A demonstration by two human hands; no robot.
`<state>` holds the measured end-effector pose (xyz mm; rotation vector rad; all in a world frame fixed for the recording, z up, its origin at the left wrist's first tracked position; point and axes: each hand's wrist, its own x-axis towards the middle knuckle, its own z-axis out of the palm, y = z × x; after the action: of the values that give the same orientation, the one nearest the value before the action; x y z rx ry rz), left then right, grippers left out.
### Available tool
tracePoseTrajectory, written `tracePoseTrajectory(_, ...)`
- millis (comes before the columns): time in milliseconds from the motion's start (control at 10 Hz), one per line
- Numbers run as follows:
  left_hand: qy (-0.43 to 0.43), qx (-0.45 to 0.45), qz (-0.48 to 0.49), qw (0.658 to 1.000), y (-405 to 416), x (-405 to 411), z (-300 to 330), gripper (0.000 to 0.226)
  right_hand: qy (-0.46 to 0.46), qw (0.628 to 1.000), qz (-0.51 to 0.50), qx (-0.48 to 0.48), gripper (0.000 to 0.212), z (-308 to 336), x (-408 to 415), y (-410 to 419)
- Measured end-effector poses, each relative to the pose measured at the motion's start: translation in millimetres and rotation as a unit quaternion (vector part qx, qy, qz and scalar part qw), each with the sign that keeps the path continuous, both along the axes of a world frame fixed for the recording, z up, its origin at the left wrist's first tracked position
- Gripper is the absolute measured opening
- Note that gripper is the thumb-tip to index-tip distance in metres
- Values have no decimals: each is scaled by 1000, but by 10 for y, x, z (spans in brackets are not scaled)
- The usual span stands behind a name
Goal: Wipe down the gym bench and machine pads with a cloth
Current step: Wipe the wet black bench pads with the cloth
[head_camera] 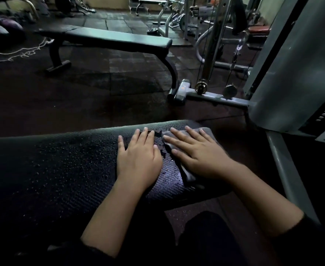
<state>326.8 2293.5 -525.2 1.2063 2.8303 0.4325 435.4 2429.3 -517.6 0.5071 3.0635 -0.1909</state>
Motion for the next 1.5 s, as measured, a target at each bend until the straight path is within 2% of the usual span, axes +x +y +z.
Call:
tracePoseTrajectory(200,-1,-14,1,1000,3,-2,2,54,-14,999,-29,-24,45,-7,-842,598)
tracePoseTrajectory(300,1,-13,-1,1000,-1,-3,-2,54,-5,995,-56,-81,44,-65,-844,876)
tracePoseTrajectory(400,0,-10,-3,1000,-8,-5,-8,54,52,982,-73,-167,41,-123,-622,997)
tracePoseTrajectory(500,-2,-10,-7,1000,-15,-3,-6,55,118,970,-78,-196,39,-146,-299,900)
tracePoseTrajectory(600,3,-14,-7,1000,-6,-4,-8,55,91,989,-47,-109,42,-118,-35,592)
tracePoseTrajectory(700,8,-21,-5,1000,2,-6,-13,56,19,1000,-21,-11,67,-35,-39,168)
tracePoseTrajectory(800,12,-28,-6,1000,5,-5,-5,56,12,1000,-5,-7,58,-12,-441,72)
tracePoseTrajectory(900,11,-29,-5,1000,-3,-6,4,56,2,999,-28,-23,44,-1,-893,320)
tracePoseTrajectory(1000,8,-21,-2,1000,-15,-2,1,56,-26,996,-69,-43,42,30,-985,629)
tracePoseTrajectory(1100,5,-16,-5,1000,-13,1,-1,56,10,989,-101,-112,43,-36,-791,853)
tracePoseTrajectory(1200,5,-19,-6,1000,-6,-11,-6,57,65,985,-93,-133,43,-140,-488,857)
tracePoseTrajectory(1300,4,-23,-6,1000,-5,-1,-11,57,60,991,-91,-72,52,-147,-144,572)
tracePoseTrajectory(1400,5,-26,-3,1000,7,0,-16,57,12,999,-50,-8,78,-39,-15,144)
tracePoseTrajectory(1500,11,-32,-3,999,16,-6,-12,57,18,1000,-12,0,71,-9,-238,-39)
